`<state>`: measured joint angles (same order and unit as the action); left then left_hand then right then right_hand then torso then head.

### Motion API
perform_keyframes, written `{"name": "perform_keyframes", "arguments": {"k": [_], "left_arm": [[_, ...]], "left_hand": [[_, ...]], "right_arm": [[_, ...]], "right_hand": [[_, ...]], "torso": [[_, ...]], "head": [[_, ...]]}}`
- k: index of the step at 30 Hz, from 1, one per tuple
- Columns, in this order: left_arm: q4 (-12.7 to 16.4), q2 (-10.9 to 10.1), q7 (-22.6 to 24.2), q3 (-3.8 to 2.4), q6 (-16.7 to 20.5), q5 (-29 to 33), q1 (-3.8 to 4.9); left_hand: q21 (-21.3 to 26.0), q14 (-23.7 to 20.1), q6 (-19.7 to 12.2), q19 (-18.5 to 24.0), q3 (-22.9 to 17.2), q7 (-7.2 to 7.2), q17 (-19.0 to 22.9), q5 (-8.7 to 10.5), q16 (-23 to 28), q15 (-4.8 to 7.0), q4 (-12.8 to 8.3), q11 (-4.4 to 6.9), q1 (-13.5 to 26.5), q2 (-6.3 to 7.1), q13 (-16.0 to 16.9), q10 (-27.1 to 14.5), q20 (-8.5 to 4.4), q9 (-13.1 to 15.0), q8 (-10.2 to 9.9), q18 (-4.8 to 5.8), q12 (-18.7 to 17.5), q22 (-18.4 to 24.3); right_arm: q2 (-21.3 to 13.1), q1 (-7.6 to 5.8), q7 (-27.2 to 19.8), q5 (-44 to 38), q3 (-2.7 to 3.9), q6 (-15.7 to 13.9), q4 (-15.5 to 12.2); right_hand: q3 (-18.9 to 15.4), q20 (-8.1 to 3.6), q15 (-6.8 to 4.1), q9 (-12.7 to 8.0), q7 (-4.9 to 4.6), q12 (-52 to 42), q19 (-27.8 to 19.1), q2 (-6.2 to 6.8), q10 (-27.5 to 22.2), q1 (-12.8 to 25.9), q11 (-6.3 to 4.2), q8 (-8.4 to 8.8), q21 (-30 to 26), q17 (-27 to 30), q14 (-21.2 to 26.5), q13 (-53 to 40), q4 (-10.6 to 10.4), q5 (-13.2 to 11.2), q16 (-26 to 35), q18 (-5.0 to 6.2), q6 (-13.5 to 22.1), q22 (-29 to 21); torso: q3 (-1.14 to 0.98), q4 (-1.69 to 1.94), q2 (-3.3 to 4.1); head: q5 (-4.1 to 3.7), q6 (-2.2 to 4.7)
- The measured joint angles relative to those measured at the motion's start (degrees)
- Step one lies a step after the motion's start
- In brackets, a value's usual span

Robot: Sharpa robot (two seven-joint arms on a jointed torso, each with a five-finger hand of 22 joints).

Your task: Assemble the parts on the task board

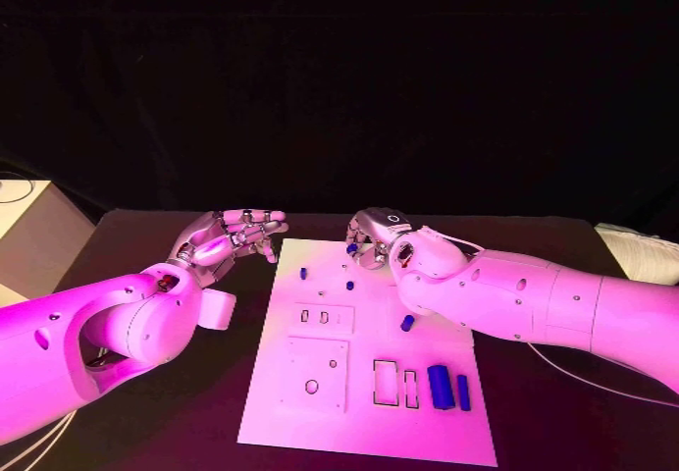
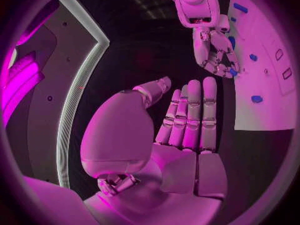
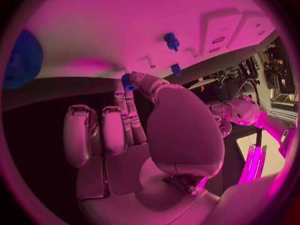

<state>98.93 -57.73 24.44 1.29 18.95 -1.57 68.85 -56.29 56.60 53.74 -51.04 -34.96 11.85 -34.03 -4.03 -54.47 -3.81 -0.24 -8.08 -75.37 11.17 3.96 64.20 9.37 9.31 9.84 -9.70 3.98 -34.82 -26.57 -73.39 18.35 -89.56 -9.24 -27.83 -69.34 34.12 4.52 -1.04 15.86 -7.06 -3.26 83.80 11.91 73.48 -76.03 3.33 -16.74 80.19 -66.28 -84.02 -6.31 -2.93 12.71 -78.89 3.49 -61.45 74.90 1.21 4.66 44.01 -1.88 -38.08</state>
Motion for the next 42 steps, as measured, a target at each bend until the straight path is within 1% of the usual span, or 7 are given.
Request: {"name": "perform_keyframes", "arguments": {"k": [11, 12, 21, 26, 29, 33, 42], "left_arm": [[-0.23, 0.29, -0.15, 0.0, 0.01, 0.0, 0.13], [-0.31, 0.38, -0.16, 0.0, 0.01, 0.0, 0.13], [-0.53, 0.51, -0.23, 0.0, 0.02, 0.0, 0.14], [-0.56, 0.48, -0.26, 0.0, 0.02, 0.0, 0.15], [-0.6, 0.46, -0.27, 0.0, 0.02, 0.0, 0.15], [-0.67, 0.41, -0.27, 0.0, 0.02, 0.0, 0.15], [-0.58, 0.19, -0.3, 0.02, 0.03, -0.01, 0.15]], "left_hand": [[-0.23, 0.0, 0.0, 0.0, 0.0, 0.0, 0.1, 0.0, 0.0, 0.0, 0.0, 0.0, 0.0, 0.0, 0.0, 0.0, 0.0, 0.0, 0.0, 0.0, 0.0, -0.1], [-0.23, 0.0, 0.0, 0.0, 0.0, 0.0, 0.1, 0.0, 0.0, 0.0, 0.0, 0.0, 0.0, 0.0, 0.0, 0.0, 0.0, 0.0, 0.0, 0.0, 0.0, -0.1], [-0.22, 0.0, 0.0, 0.0, 0.0, 0.0, 0.1, 0.0, 0.0, 0.0, 0.0, 0.0, 0.0, 0.0, 0.0, 0.0, 0.0, 0.0, 0.0, 0.0, 0.0, -0.1], [-0.22, 0.0, 0.0, 0.0, 0.0, 0.0, 0.1, 0.0, 0.0, 0.0, 0.0, 0.0, 0.0, 0.0, 0.0, 0.0, 0.0, 0.0, 0.0, 0.0, 0.0, -0.09], [-0.22, 0.0, 0.0, 0.0, 0.0, 0.0, 0.13, 0.0, 0.0, 0.0, 0.0, 0.0, 0.0, 0.0, 0.0, 0.0, 0.0, 0.01, 0.0, 0.0, 0.0, -0.1], [-0.22, 0.0, 0.0, 0.0, 0.0, 0.0, 0.22, 0.0, 0.0, 0.0, 0.0, 0.0, 0.0, 0.0, 0.0, 0.0, 0.0, 0.07, 0.0, 0.0, 0.0, -0.19], [-0.45, 0.0, 0.0, -0.01, 0.0, 0.0, 0.33, 0.0, 0.0, 0.0, 0.0, 0.0, 0.0, 0.0, 0.07, 0.0, 0.0, 0.19, 0.0, 0.0, 0.0, -0.28]], "right_arm": [[0.52, 0.1, -0.08, 0.04, -0.08, 0.16, 0.62], [0.54, 0.1, -0.11, 0.06, -0.08, 0.2, 0.62], [0.43, 0.1, -0.45, 0.18, -0.11, 0.53, 0.65], [-0.04, -0.02, -0.66, 0.27, -0.08, 0.54, 0.64], [-0.67, -0.03, -0.88, 0.36, -0.08, 0.52, -0.01], [-2.01, -0.04, -1.21, 0.47, -0.08, 0.38, -1.64], [-10.71, -0.9, -3.22, 3.23, 0.08, -1.83, -8.96]], "right_hand": [[-0.01, 0.22, 0.0, 0.17, -0.17, 0.08, -0.23, 0.0, -0.26, 0.0, 0.22, 0.02, -1.2, 0.97, 0.0, 0.05, 0.0, -0.55, 0.21, 0.0, 0.94, -0.34], [0.0, 0.32, 0.0, 2.87, -0.31, 0.08, -0.32, 0.0, -0.56, 0.0, 0.32, 0.21, -1.37, 1.08, 0.0, 0.05, -0.01, -0.55, 0.22, 0.0, 1.13, -0.55], [0.52, 1.23, 0.83, 7.74, -1.56, -0.23, -3.32, 1.64, -4.92, 1.65, 1.54, 2.03, -6.06, 4.55, 0.01, 0.9, -0.94, -1.33, 2.08, 0.25, 3.8, -6.29], [-7.48, 1.83, 1.48, 6.55, -2.01, -0.75, -6.62, 3.18, -10.86, 1.92, 2.25, 5.75, -13.75, 10.3, 0.66, 2.31, -2.26, -2.85, 5.26, 2.25, 7.74, -14.81], [-16.31, 1.84, 1.65, 6.29, -2.12, -2.48, -7.19, 0.97, -13.49, -1.97, 2.39, 7.31, -17.37, 12.33, 0.83, 2.39, -4.36, -2.7, 6.11, 2.42, 8.03, -18.25], [-21.18, 1.85, 1.74, 6.11, -1.82, -3.95, -7.59, 0.32, -14.88, -4.4, 2.38, 8.23, -19.9, 14.76, 1.35, 2.39, -6.63, -2.38, 7.44, 3.14, 8.33, -20.58], [-19.66, 1.33, 1.54, 5.6, -1.93, -7.64, -7.42, -0.26, -11.28, -8.62, 2.02, 8.51, -20.8, 14.8, 1.55, 2.37, -9.61, -1.84, 7.54, 3.14, 6.27, -20.53]], "torso": [[0.03, -0.08, 0.14], [0.04, -0.1, 0.15], [0.04, -0.14, 0.14], [0.04, -0.12, 0.1], [0.0, -0.12, 0.1], [-0.03, -0.1, 0.09], [-0.23, -0.45, -0.03]], "head": [[-0.04, -0.52], [-0.06, -0.56], [-0.19, -0.95], [-0.28, -1.13], [-0.29, -1.35], [-0.27, -1.38], [-0.23, -0.86]]}}
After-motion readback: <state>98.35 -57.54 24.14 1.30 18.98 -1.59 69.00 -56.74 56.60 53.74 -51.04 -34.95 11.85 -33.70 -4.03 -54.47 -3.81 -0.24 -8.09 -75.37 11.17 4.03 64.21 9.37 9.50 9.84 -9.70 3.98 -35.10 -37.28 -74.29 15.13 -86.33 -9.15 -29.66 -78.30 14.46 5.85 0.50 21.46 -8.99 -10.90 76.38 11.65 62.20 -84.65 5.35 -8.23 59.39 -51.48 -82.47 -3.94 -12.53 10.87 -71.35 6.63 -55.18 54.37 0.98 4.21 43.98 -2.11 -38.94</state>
